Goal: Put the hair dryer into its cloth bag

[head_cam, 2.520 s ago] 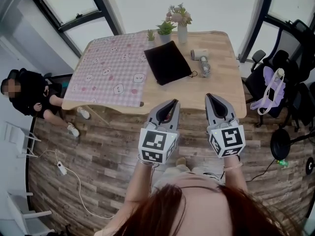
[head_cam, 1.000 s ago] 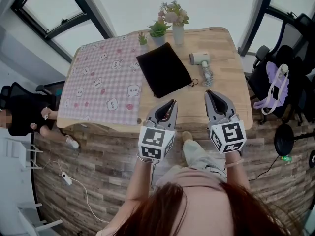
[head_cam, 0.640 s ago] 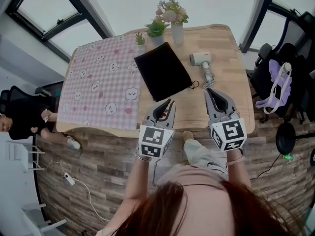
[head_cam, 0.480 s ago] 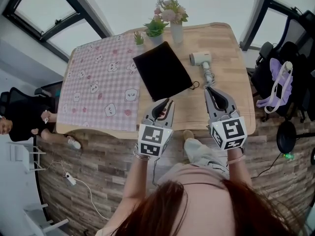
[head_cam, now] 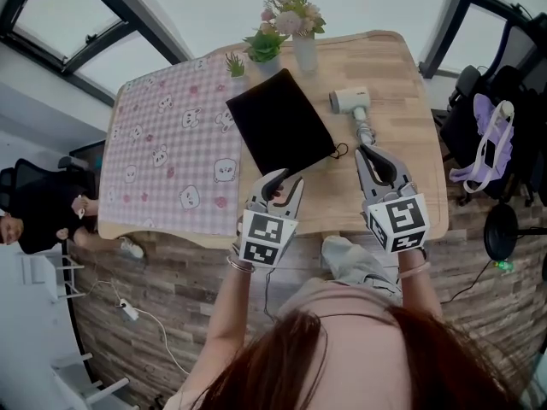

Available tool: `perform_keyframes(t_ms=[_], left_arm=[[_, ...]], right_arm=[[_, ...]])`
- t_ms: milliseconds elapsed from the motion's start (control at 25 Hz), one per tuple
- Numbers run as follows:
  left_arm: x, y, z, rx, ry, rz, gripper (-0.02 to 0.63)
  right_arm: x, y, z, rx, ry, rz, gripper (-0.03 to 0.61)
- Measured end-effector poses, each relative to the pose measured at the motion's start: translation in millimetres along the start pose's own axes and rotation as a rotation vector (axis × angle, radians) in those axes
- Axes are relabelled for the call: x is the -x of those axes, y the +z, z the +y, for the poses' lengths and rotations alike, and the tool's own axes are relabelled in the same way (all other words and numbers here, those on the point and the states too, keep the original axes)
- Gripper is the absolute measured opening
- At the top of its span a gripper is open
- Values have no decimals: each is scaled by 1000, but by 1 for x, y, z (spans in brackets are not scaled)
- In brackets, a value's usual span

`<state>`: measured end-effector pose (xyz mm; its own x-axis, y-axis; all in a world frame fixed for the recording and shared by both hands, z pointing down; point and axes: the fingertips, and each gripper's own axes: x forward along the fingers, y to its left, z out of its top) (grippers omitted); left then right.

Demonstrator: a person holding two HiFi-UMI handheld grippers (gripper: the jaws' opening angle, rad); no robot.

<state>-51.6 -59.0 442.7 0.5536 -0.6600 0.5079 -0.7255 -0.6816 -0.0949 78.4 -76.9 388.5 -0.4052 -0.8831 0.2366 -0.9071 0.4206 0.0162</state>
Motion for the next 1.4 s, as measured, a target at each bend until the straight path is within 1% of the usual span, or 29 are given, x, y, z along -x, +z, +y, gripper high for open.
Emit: perform_keyframes(t_ms=[240,640,840,1120,1240,1400], left_arm=[[-22,-22,10,-60,-25,73,127],[-63,-57,23,-151,-79,186,140],[-81,-79,28,-195,-109,257,146],[-100,-100,31,-205,-144,318,146],[-107,-108,30,-218,-171,349,146],[-117,-114,30,-230,-188,370,146]], right_arm=[[-19,-15,-8,-5,15,42,31],[-47,-36,-24,-12,29,103,38],[-56,-46,-31,-14,31,128,40],[-65,-59,-40,-15,29,162,41],[-68,-65,-43,-16,27,178,40],[-73,-73,-50,-20,17,197,46]])
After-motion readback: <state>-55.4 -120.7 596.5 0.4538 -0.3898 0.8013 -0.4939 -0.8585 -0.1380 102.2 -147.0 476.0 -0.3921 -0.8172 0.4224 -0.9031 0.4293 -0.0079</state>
